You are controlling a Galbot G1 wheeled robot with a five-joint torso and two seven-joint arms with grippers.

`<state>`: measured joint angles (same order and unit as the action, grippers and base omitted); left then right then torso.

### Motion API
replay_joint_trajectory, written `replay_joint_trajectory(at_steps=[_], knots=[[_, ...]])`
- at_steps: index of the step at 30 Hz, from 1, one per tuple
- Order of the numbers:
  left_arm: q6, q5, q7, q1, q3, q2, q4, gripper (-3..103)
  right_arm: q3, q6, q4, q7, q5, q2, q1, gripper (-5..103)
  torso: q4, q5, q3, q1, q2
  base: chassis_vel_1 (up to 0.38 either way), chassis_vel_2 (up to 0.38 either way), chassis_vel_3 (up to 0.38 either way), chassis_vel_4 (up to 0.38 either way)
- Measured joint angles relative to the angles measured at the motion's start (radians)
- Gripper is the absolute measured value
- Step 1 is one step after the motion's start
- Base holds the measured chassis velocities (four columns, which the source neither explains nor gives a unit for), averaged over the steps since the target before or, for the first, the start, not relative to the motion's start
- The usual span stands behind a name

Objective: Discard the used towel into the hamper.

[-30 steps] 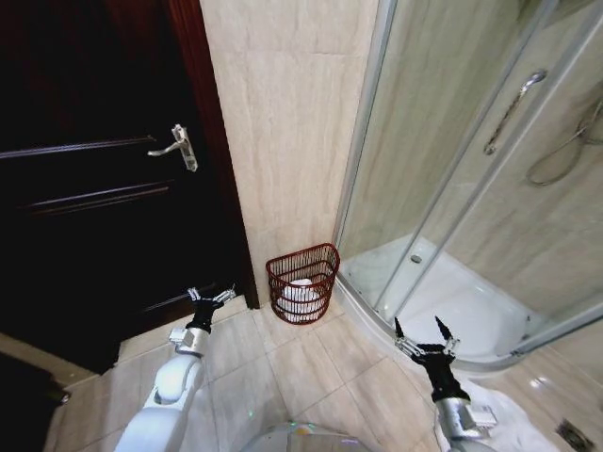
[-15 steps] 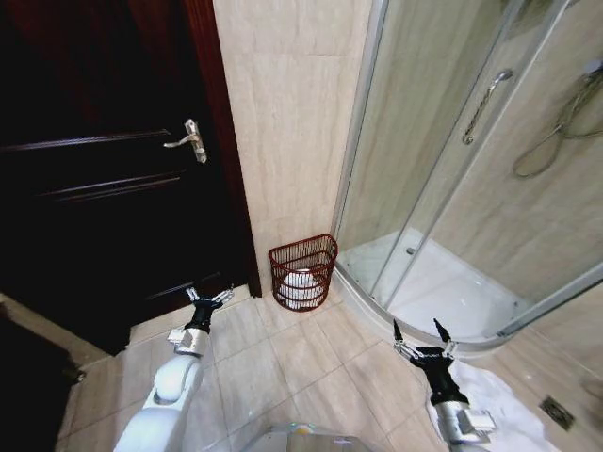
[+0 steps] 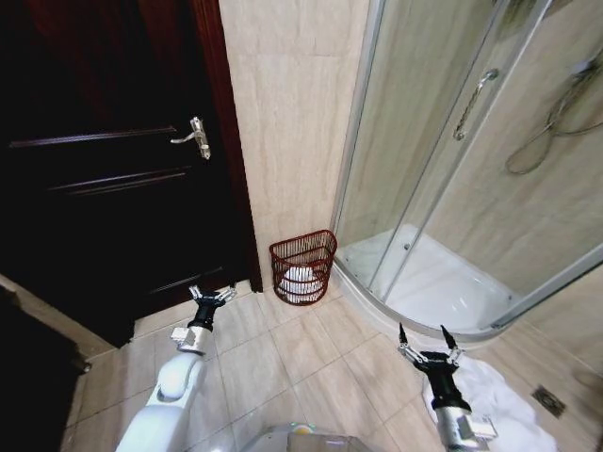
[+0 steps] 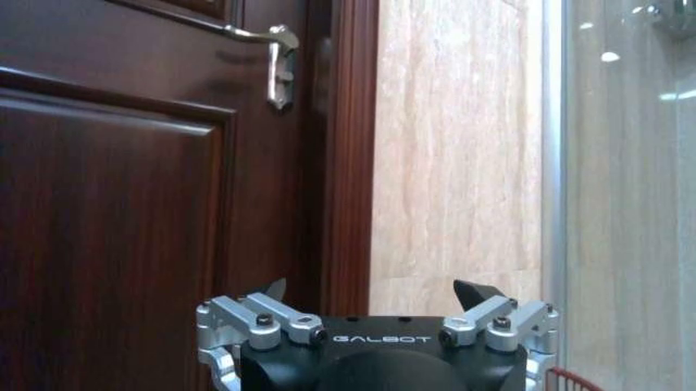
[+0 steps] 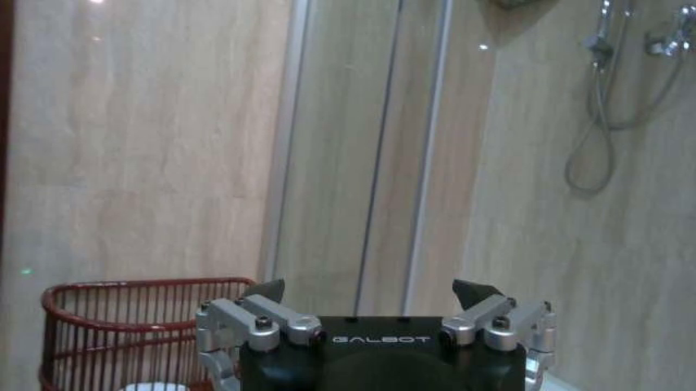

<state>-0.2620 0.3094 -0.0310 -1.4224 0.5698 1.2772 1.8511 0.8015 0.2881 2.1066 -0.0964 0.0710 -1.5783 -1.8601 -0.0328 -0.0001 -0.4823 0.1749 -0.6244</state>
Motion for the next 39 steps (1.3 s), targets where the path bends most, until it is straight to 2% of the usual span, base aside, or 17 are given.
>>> replay_joint_trajectory(at_steps=[10, 17, 39], knots=[[0.024, -0.048, 0.002, 0.017, -0.038, 0.034, 0.009, 100, 0.014, -0.008, -0.054, 0.017, 0.011, -0.008, 0.028, 100, 0.0001, 0.0003, 0.0, 0.0, 0.0, -0.011, -0.092, 0.013, 0.093], [0.017, -0.078, 0.011, 0.01, -0.059, 0.059, -0.032, 100, 0.024, 0.02, -0.091, 0.043, 0.038, 0.023, 0.016, 100, 0.0, 0.0002, 0.0, 0.0, 0.0, -0.036, -0.155, 0.027, 0.146], [0.013, -0.12, 0.026, 0.011, -0.055, 0.052, -0.043, 100, 0.032, 0.043, -0.083, 0.057, 0.044, 0.022, 0.004, 100, 0.0, 0.0001, 0.0, 0.0, 0.0, -0.045, -0.14, 0.017, 0.114]])
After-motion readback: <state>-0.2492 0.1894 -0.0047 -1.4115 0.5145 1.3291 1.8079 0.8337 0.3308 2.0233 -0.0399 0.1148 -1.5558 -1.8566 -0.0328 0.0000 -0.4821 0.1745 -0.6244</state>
